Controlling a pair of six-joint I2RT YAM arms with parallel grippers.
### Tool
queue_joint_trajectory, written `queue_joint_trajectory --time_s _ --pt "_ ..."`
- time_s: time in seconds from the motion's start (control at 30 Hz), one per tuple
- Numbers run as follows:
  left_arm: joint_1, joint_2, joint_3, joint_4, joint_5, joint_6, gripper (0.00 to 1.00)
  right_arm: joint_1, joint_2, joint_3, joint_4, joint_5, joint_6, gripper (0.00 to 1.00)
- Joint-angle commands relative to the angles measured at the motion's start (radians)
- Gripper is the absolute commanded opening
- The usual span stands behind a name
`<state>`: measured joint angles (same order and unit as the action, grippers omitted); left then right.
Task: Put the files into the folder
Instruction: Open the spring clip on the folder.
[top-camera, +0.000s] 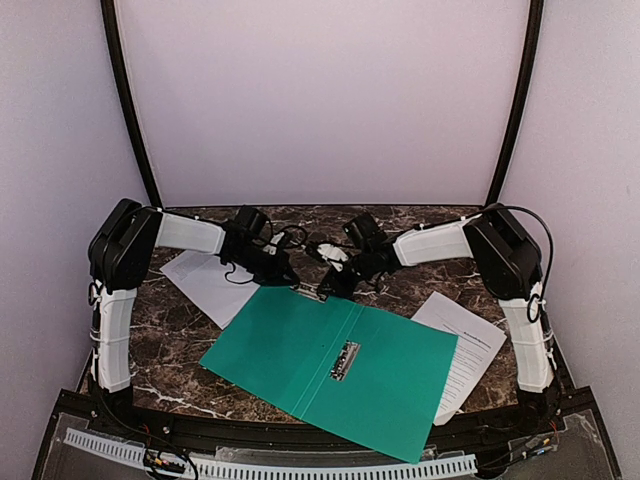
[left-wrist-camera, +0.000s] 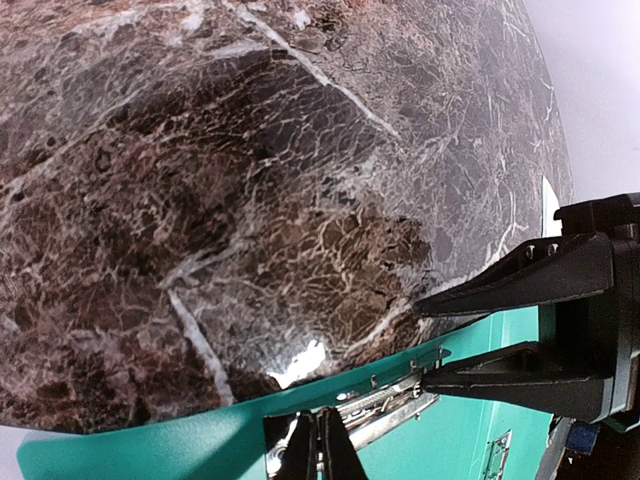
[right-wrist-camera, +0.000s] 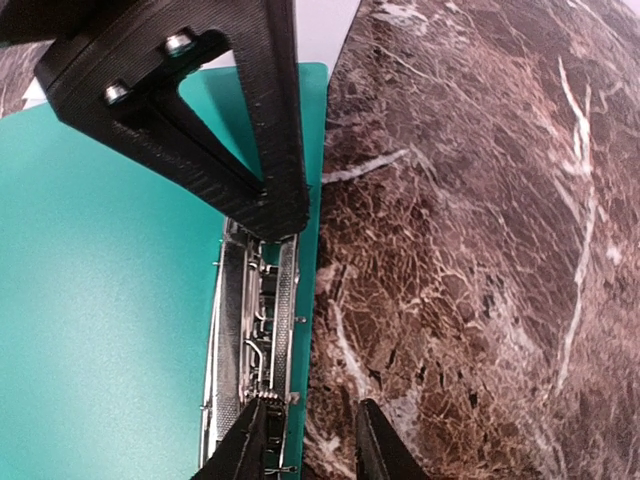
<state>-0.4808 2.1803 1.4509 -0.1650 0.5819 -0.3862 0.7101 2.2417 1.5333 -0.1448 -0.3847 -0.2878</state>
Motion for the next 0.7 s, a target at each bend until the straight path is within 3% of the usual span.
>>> queue_joint_trajectory --time_s 0.0,0.27,0.67 --pt "-0.005 -0.01 -0.044 -0.038 -0.052 -0.004 0.01 0.0 0.011 0.0 -0.09 -0.037 0.027 0.38" --pt "-0.015 -0.017 -0.063 -0.023 -0.071 -0.019 0.01 -0.004 -0.024 -0.003 -0.053 -0.103 0.079 0.5" --pt "-0.022 -0.023 -0.066 -0.016 -0.081 -0.028 0.01 0.01 -0.032 -0.036 -0.022 -0.048 0.085 0.48"
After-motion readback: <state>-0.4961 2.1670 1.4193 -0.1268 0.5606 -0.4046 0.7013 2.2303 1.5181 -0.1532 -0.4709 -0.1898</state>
